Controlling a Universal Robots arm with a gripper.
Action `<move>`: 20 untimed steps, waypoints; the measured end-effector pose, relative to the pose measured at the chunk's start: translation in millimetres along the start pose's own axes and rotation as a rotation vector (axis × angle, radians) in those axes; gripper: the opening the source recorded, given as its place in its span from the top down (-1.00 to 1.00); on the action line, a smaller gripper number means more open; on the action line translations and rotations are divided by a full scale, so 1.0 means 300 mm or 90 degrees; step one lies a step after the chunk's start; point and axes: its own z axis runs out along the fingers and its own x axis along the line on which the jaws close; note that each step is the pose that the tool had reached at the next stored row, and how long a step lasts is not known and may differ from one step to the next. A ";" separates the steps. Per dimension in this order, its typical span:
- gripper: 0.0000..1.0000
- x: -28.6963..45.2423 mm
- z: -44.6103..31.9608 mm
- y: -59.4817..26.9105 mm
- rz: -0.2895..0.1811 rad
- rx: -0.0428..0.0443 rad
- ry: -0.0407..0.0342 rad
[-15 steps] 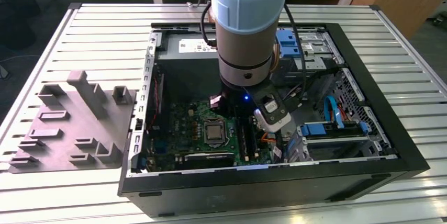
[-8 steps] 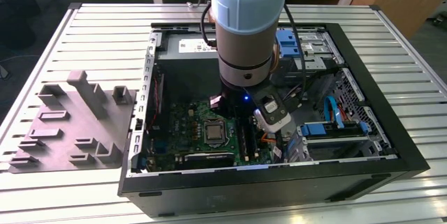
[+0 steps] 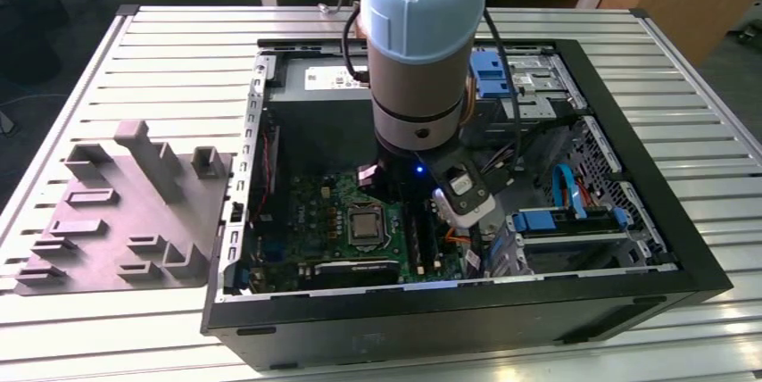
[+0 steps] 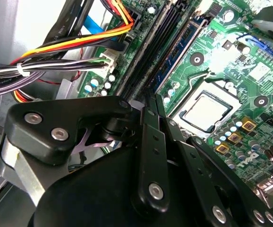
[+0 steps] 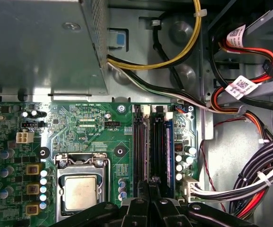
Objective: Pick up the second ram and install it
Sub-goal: 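Insert the second ram into the second slot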
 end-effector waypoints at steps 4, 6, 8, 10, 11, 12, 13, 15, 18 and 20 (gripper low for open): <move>0.77 0.000 0.003 -0.001 0.000 -0.0003 -0.0001; 0.77 0.000 0.005 -0.001 0.000 -0.0007 0.0000; 0.77 0.000 0.005 -0.001 0.000 -0.0011 0.0000; 0.77 0.001 0.007 -0.002 0.000 -0.0015 0.0000; 0.77 0.001 0.008 -0.003 0.000 -0.0016 -0.0001; 0.77 0.001 0.009 -0.003 0.000 -0.0015 0.0000; 0.77 0.001 0.009 -0.003 0.000 -0.0016 0.0000; 0.77 0.001 0.009 -0.003 0.000 -0.0017 0.0000; 0.77 0.001 0.009 -0.003 0.000 -0.0018 0.0000; 0.77 0.001 0.009 -0.003 0.000 -0.0018 0.0000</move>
